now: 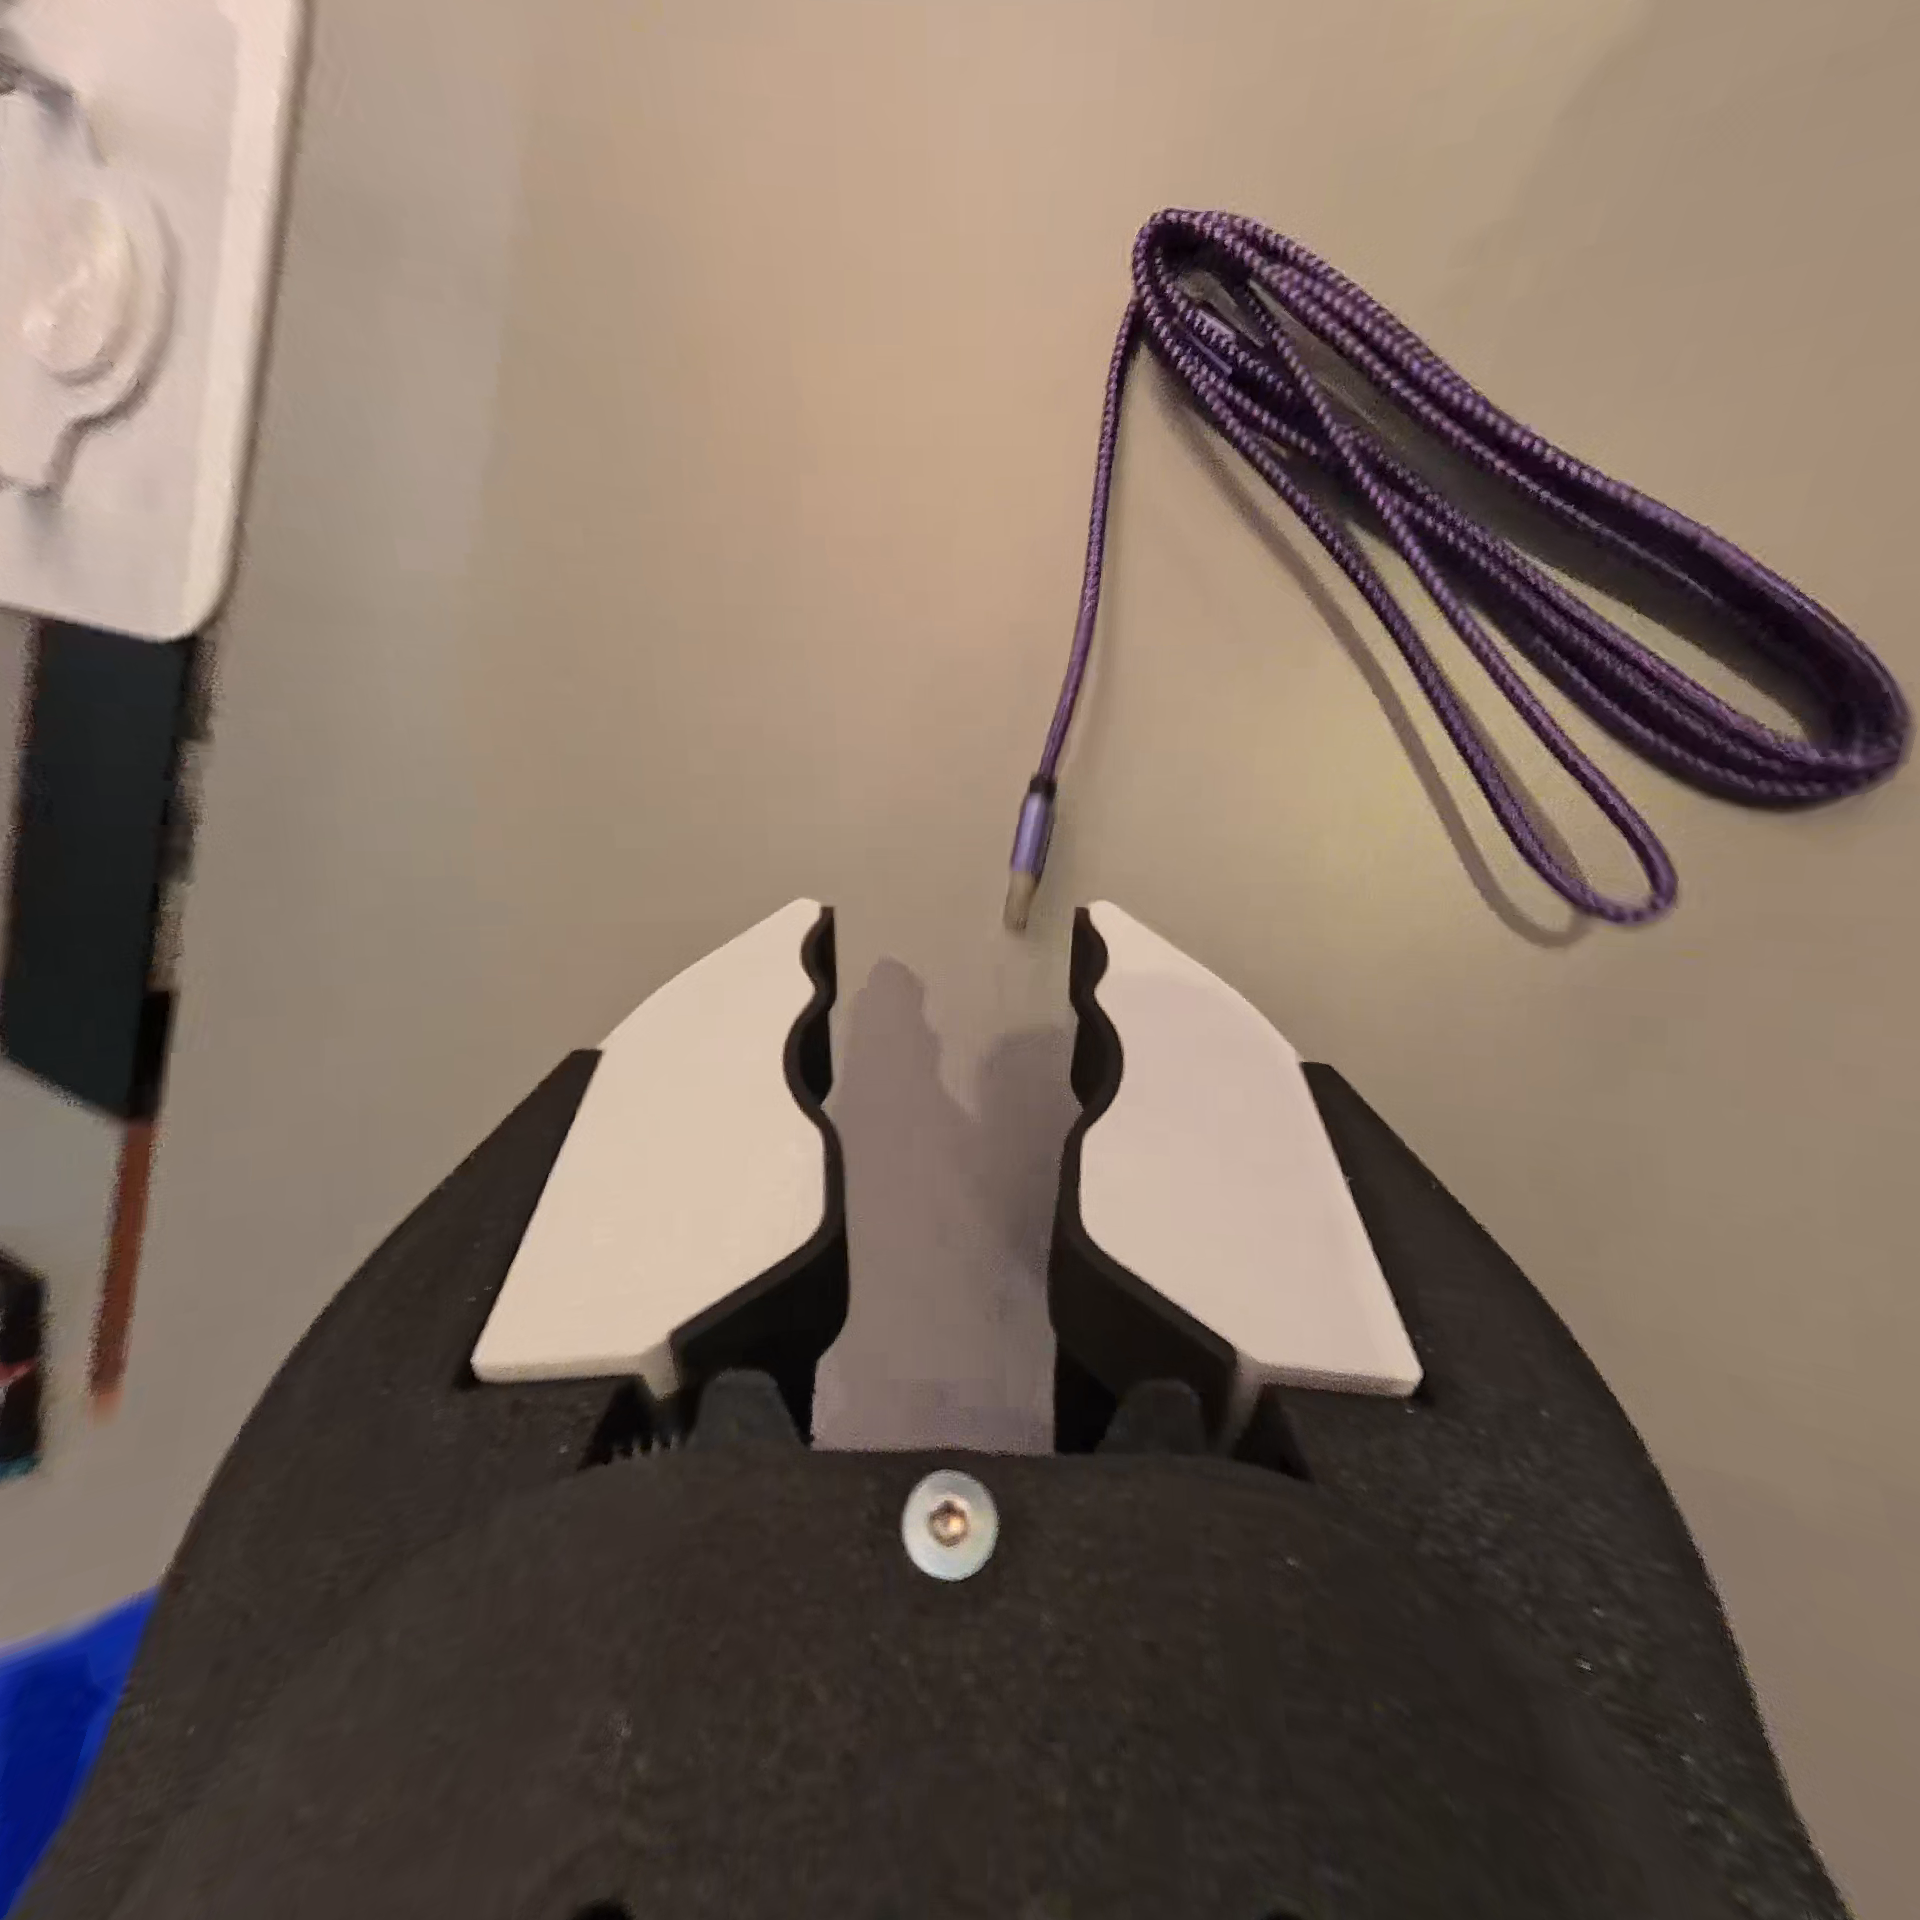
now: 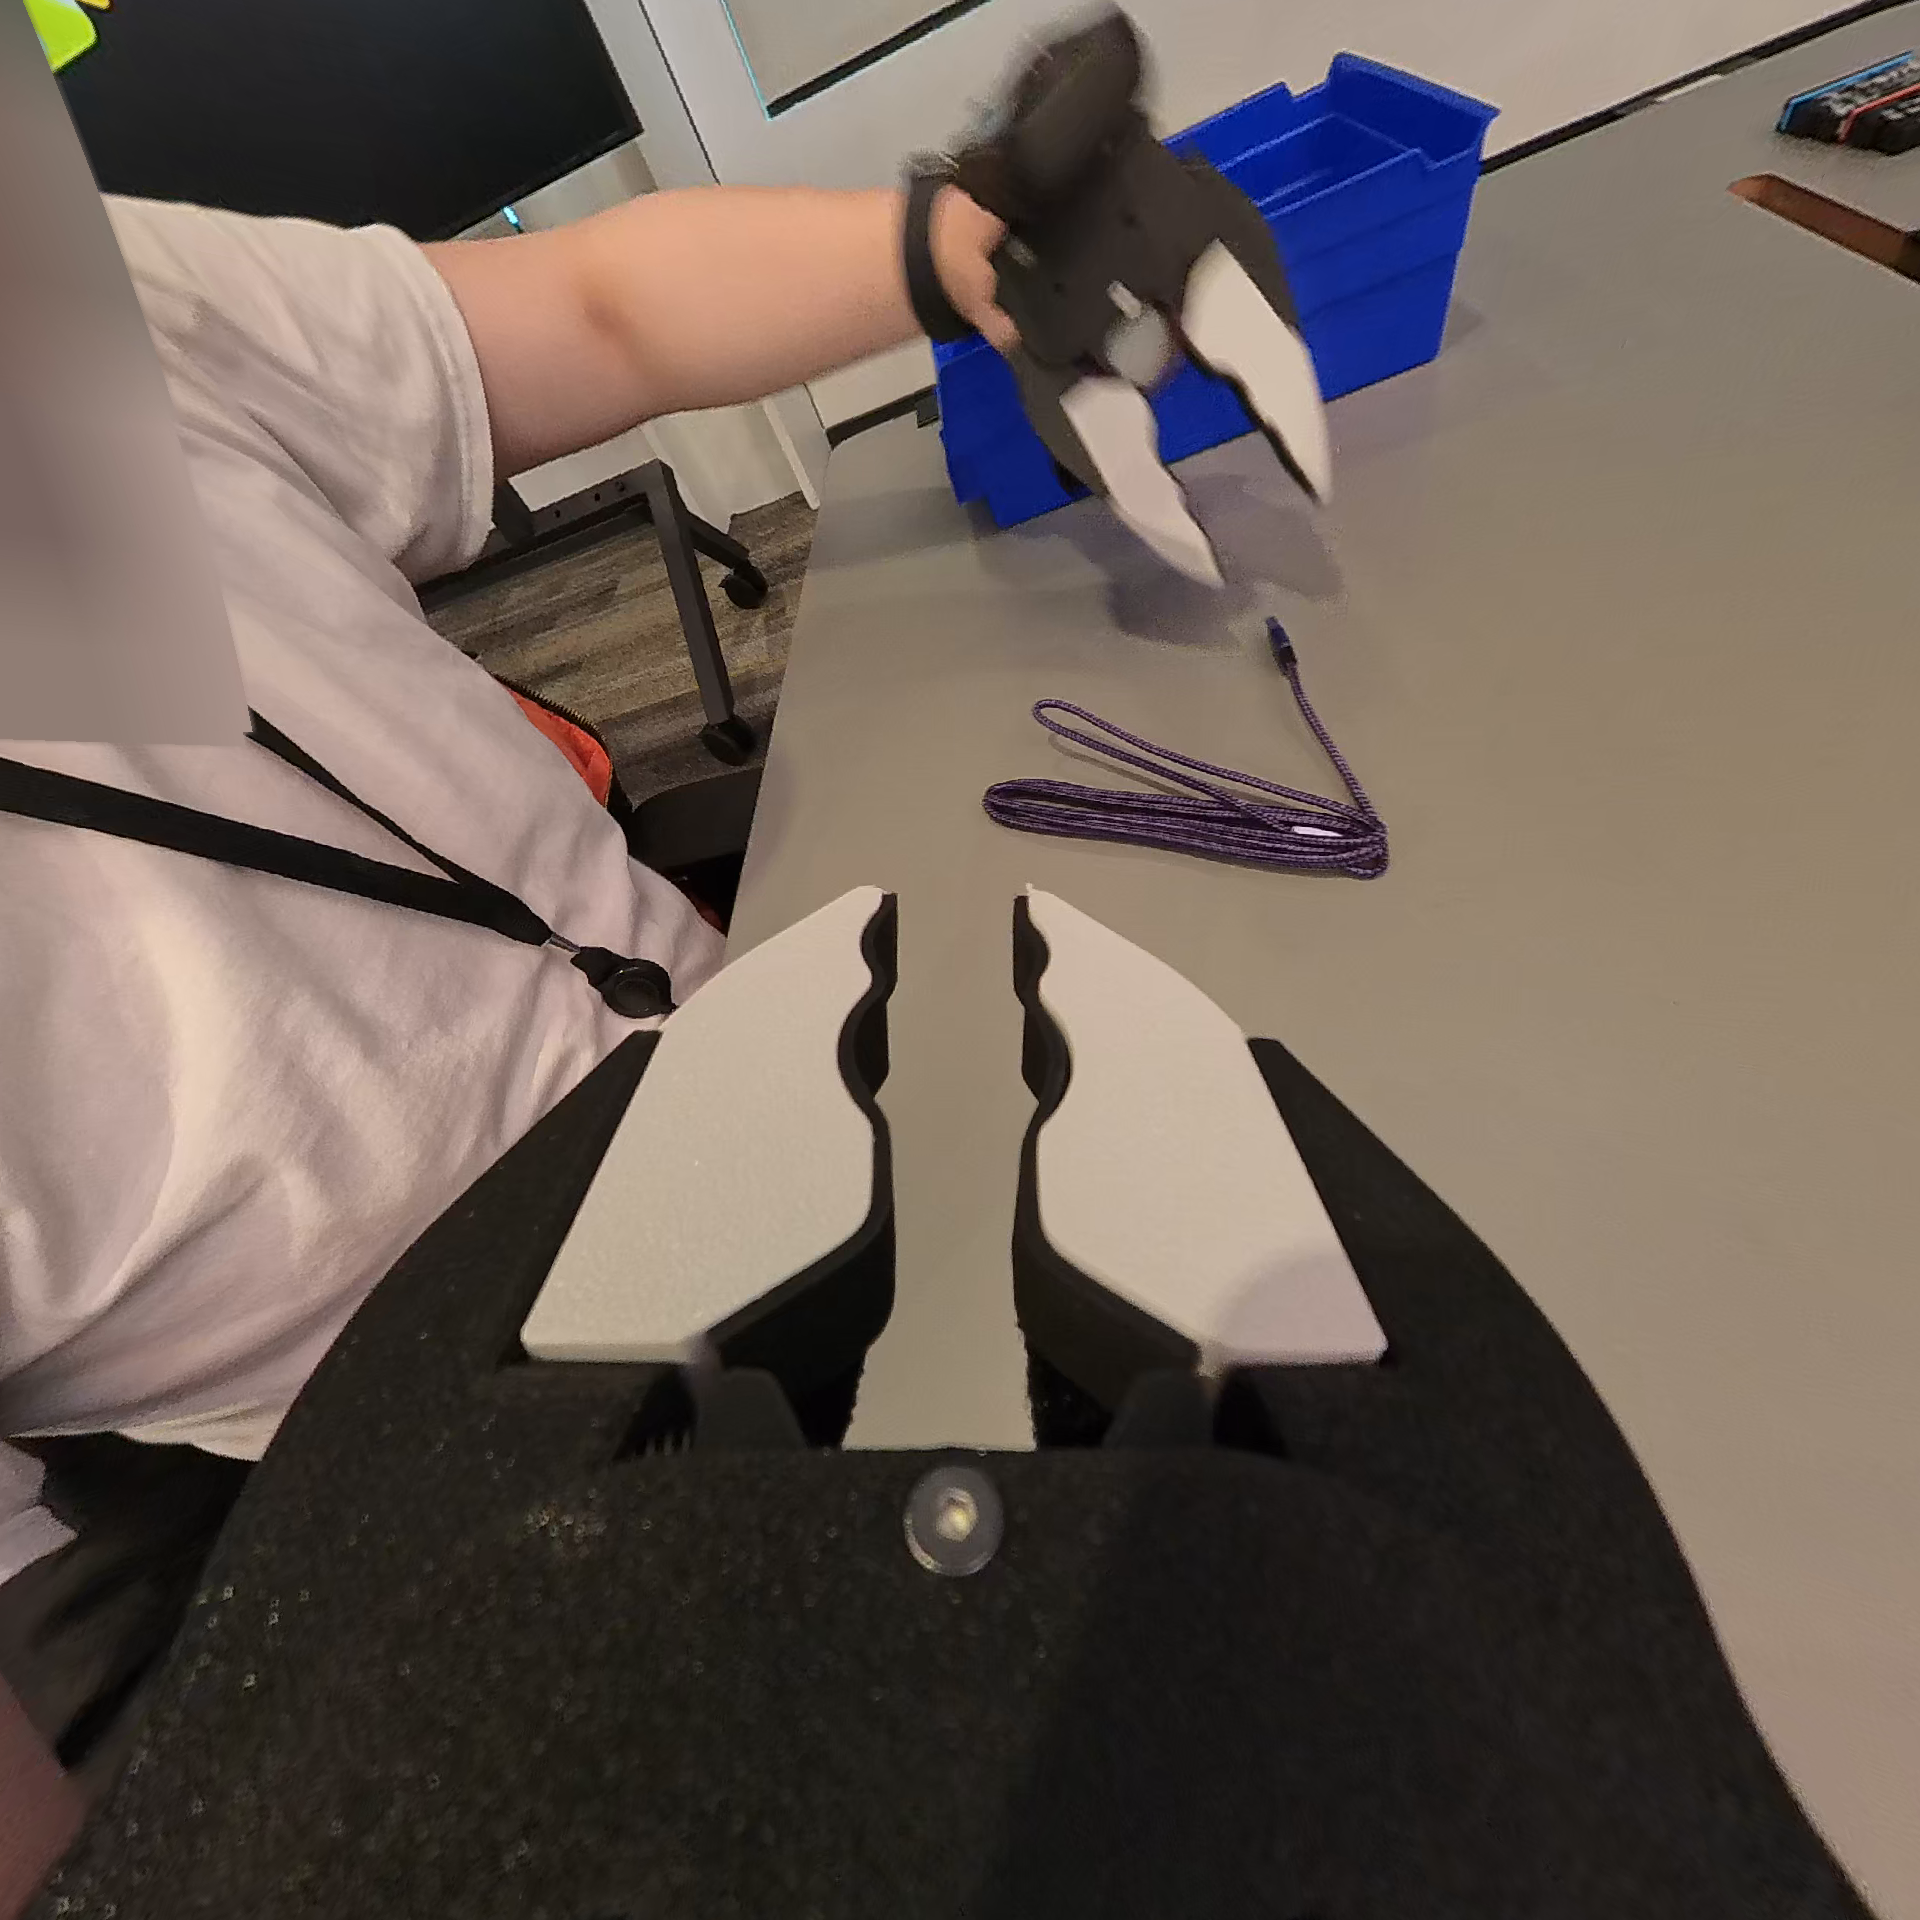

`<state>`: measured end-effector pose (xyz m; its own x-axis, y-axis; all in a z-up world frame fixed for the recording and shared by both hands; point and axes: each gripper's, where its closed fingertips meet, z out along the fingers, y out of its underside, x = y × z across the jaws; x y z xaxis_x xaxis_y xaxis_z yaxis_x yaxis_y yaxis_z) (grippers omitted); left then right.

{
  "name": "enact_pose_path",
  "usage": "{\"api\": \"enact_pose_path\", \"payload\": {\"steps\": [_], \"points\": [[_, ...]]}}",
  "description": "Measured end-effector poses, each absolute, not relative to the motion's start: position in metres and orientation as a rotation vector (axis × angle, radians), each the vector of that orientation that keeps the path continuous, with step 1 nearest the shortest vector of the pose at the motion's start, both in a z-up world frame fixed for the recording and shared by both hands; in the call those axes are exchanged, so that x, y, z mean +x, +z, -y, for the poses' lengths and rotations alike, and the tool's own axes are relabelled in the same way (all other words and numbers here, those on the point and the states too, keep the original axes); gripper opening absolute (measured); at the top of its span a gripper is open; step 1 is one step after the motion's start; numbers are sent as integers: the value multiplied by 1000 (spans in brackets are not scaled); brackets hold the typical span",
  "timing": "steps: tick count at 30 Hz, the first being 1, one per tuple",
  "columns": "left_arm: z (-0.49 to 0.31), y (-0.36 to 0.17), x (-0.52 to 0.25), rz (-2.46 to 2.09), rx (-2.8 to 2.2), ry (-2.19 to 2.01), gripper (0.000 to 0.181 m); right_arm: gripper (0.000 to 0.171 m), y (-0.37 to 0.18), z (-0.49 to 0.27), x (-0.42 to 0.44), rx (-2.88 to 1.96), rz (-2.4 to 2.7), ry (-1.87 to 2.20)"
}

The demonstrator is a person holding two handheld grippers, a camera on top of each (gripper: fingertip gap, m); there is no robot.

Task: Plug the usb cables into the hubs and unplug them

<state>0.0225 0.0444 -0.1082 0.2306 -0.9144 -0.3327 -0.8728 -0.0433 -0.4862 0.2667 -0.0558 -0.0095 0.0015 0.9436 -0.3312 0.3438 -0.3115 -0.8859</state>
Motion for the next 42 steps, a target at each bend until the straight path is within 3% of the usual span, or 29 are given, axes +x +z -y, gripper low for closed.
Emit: {"api": "enact_pose_path", "payload": {"steps": [6,9,13,16,26,42], "points": [[-58,6,-128,-1531,-1817,246,34,20,-7,48,263,-1728,1358,1302],[-76,-1,-217,-1612,-1962,390,31,20,-7,42,253,-1733,1368,1295],[-92,-54,-270,-1792,-2148,424,37,20,-6,34,234,-1723,1339,1342],[-101,-90,-280,-1930,-2165,415,46,20,-8,33,221,-1727,1320,1386],[-126,-137,-282,-2146,-2064,330,43,20,-13,22,195,-1773,1311,1432],[-120,-152,-286,-2158,-2251,237,35,19,-17,28,177,-1757,1393,1486]]}}
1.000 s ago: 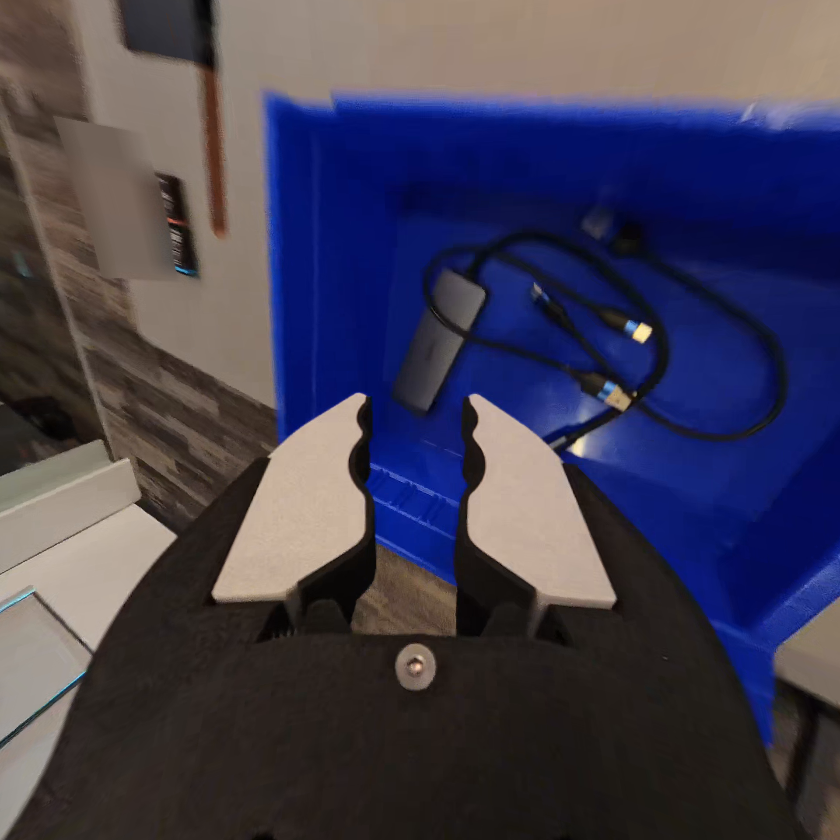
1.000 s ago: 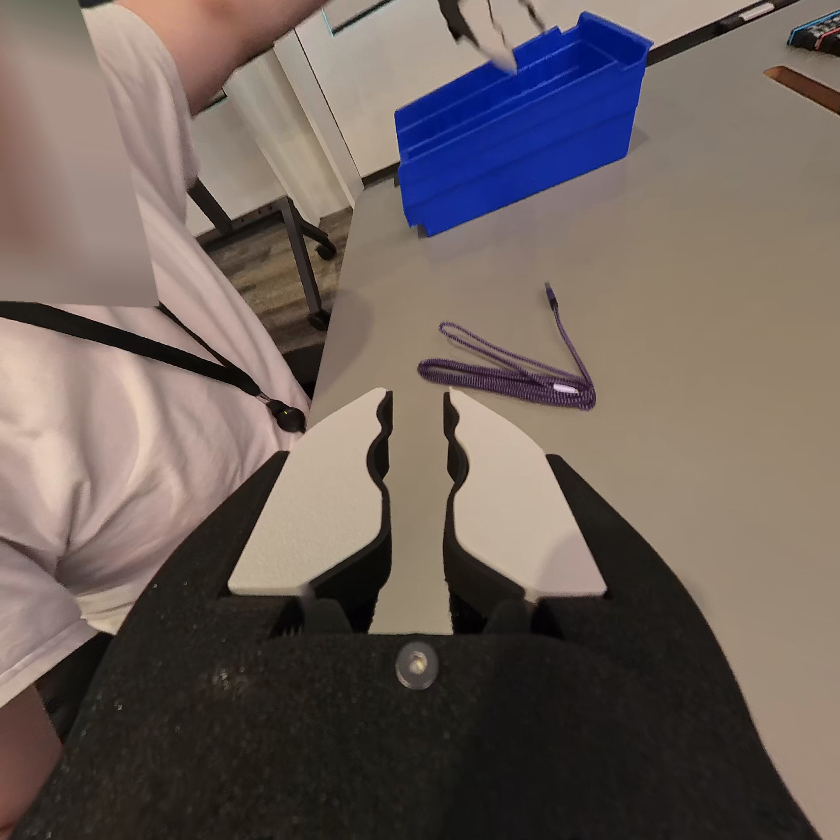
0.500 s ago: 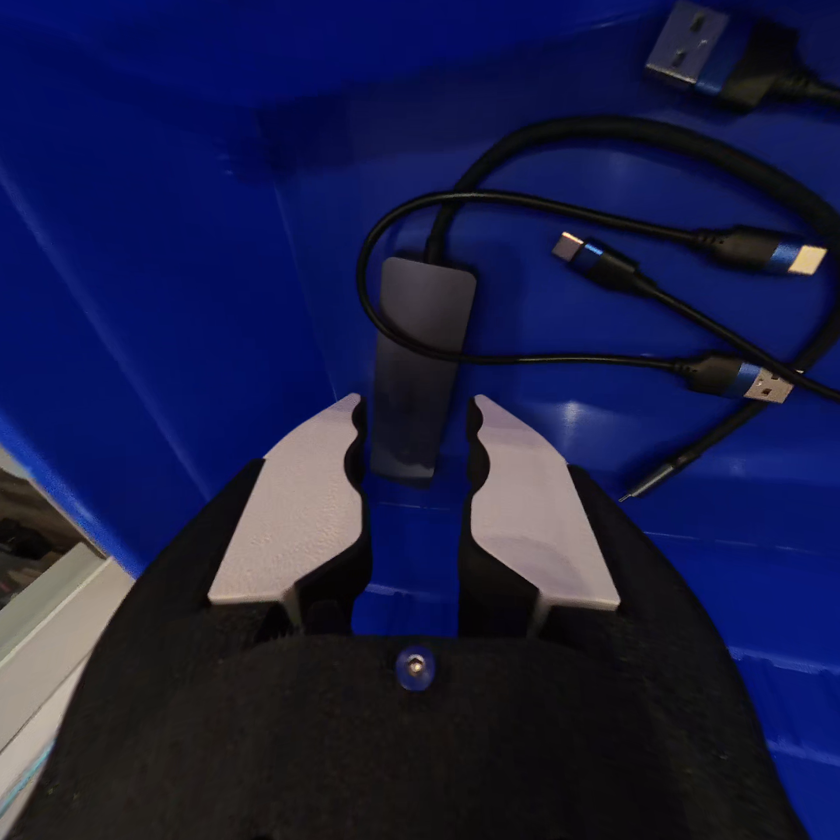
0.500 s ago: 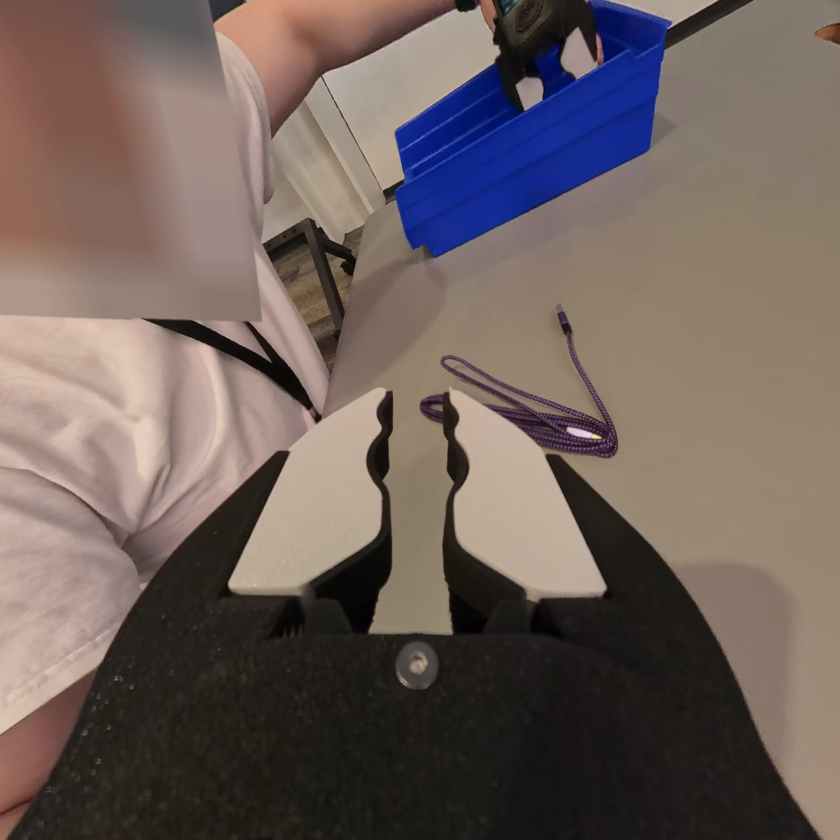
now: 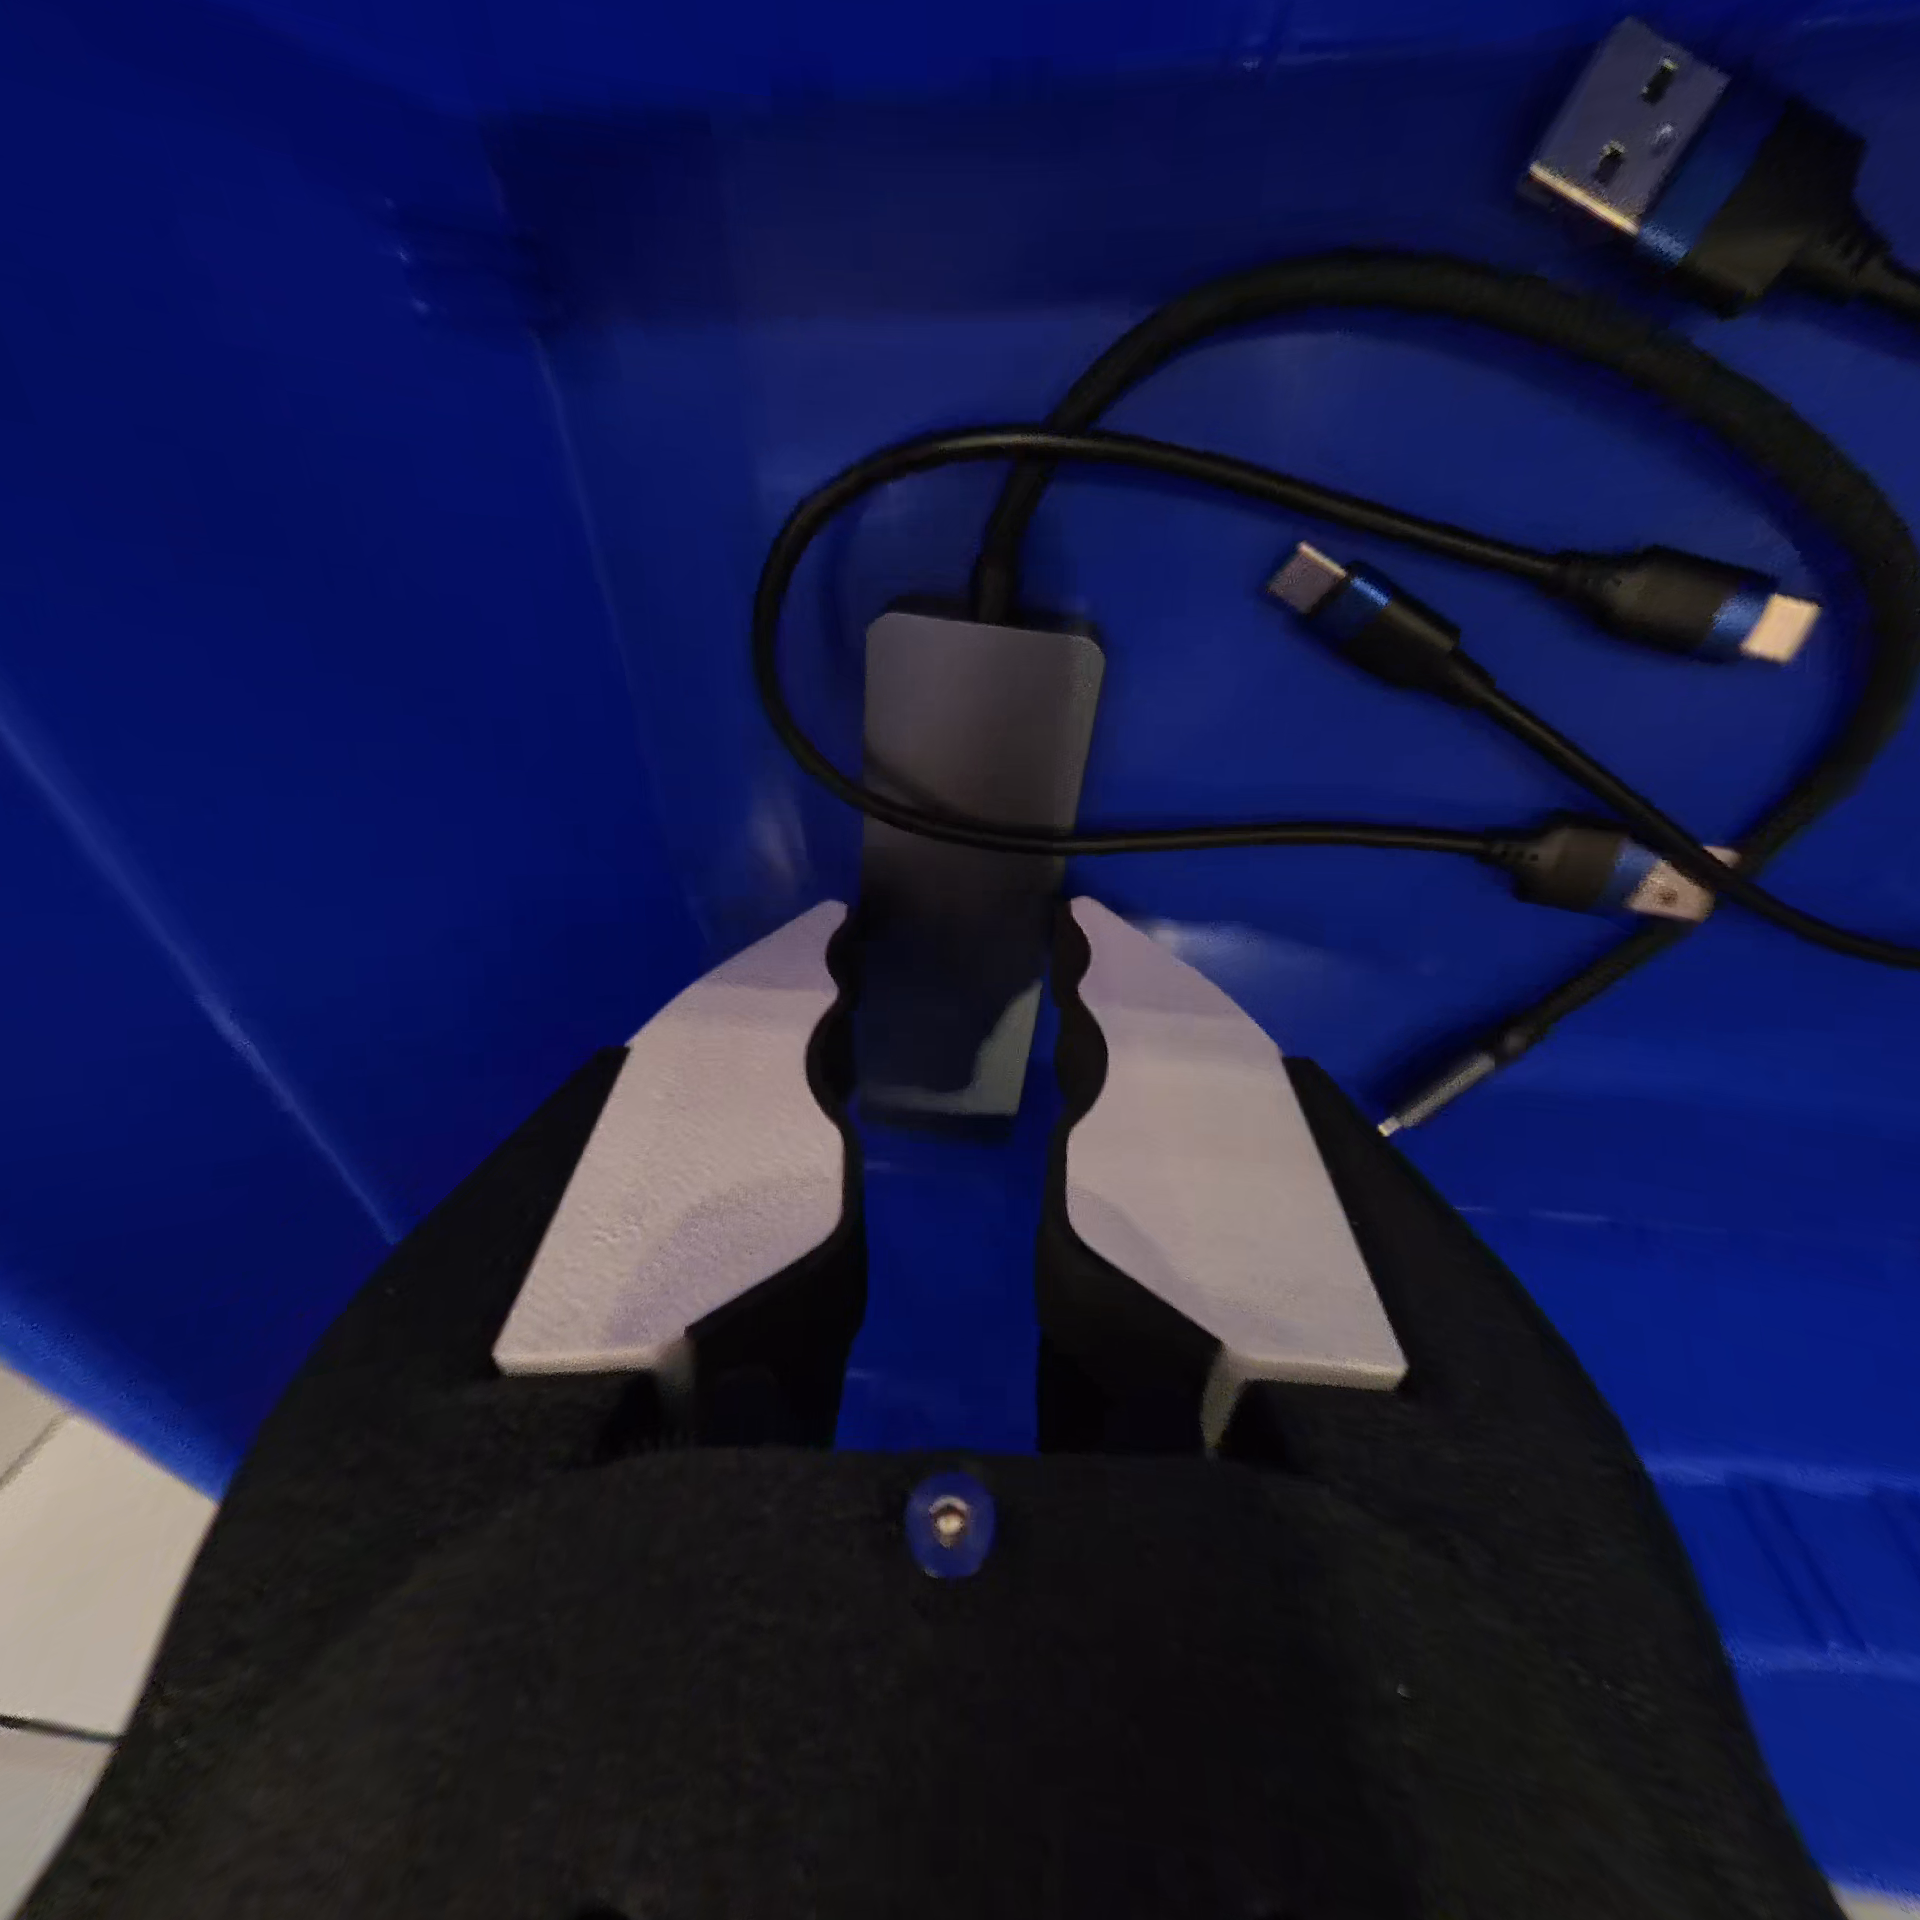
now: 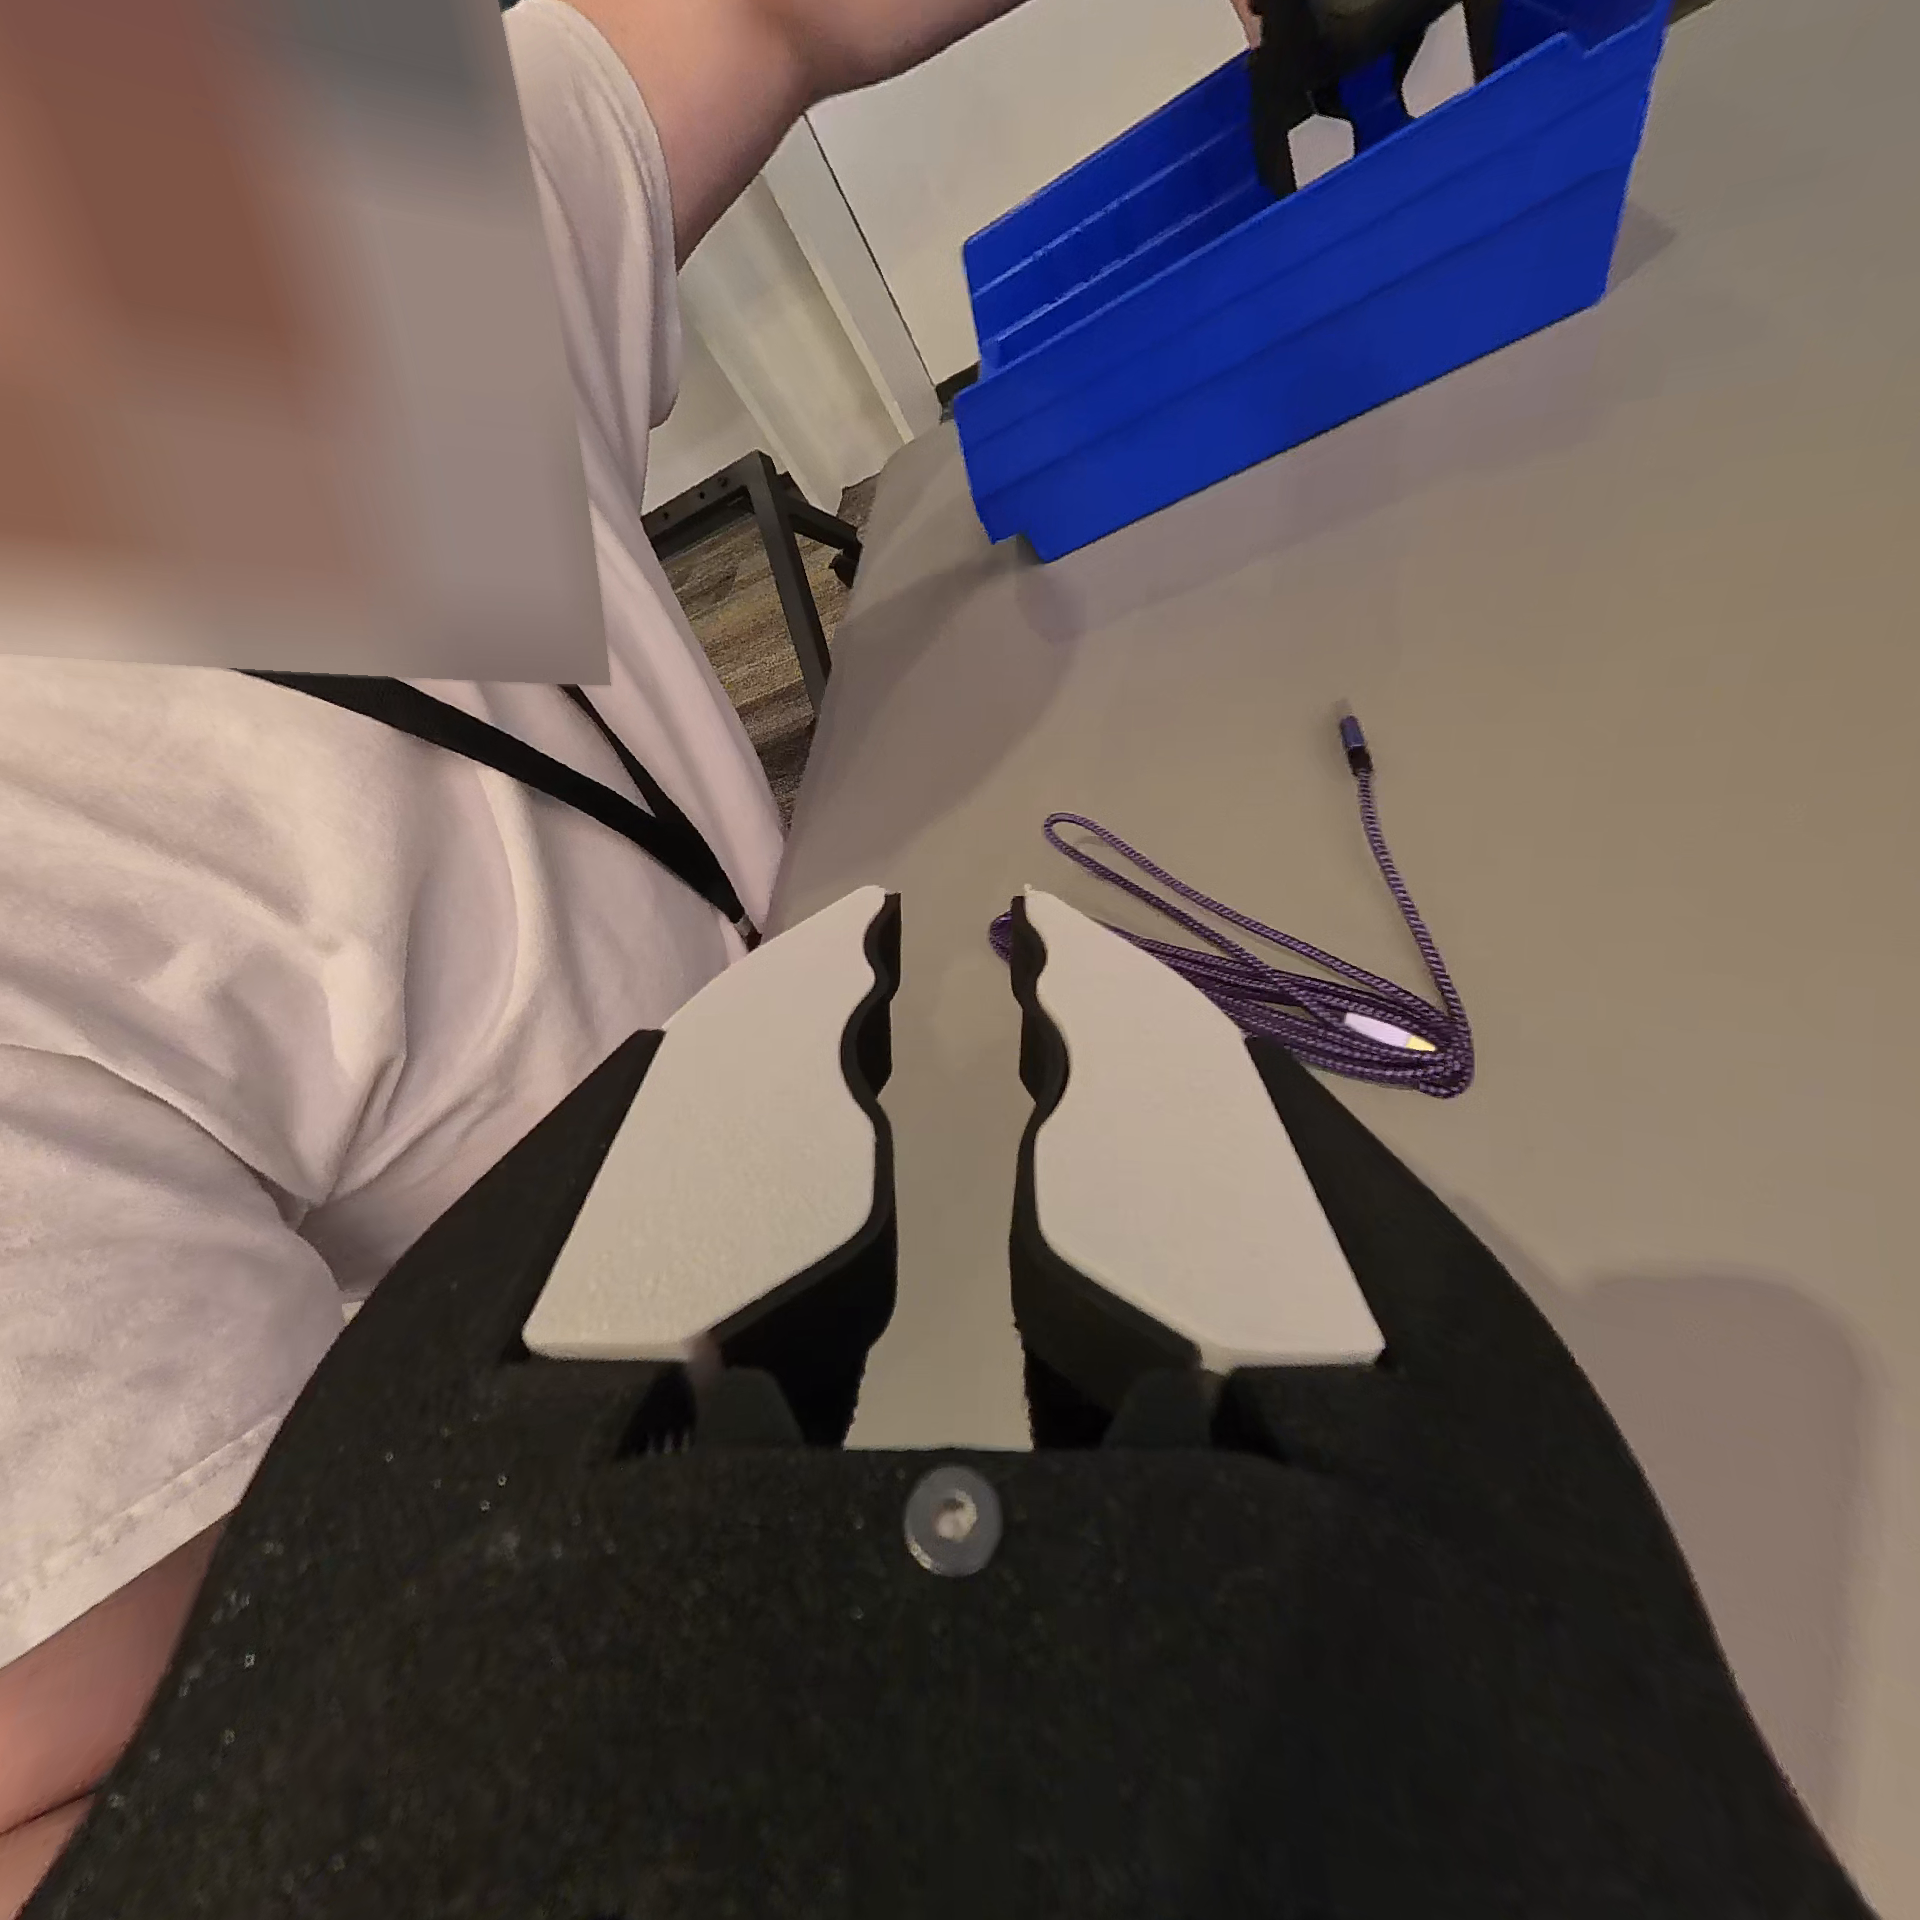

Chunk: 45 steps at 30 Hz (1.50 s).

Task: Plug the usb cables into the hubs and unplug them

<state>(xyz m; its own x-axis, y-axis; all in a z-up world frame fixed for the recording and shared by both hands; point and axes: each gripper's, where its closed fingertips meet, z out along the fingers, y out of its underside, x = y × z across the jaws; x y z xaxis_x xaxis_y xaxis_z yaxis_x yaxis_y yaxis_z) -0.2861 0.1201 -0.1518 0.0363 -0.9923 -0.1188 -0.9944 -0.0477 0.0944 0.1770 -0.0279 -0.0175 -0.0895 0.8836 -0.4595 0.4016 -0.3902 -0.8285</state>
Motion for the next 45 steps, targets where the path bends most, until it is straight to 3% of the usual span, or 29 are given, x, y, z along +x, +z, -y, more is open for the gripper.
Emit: {"api": "enact_pose_path", "payload": {"steps": [5,14,24,31,36,45], "points": [[-115,-129,-312,-2110,-2357,499,35,19,-16,33,185,-1726,1389,1499],[-131,-9,-322,-1854,-2172,1070,34,19,-12,41,194,-1640,1386,1525],[-110,98,-273,-1690,-2089,1160,34,19,-10,41,200,-1606,1377,1445],[-89,168,-192,-1637,-2013,1046,34,21,16,28,196,-1466,1279,1275],[-78,145,-88,-1740,-1935,783,34,34,47,12,194,-1359,1164,1050],[-53,37,102,-2021,-1712,371,34,64,88,-9,190,-1288,1160,684]]}}
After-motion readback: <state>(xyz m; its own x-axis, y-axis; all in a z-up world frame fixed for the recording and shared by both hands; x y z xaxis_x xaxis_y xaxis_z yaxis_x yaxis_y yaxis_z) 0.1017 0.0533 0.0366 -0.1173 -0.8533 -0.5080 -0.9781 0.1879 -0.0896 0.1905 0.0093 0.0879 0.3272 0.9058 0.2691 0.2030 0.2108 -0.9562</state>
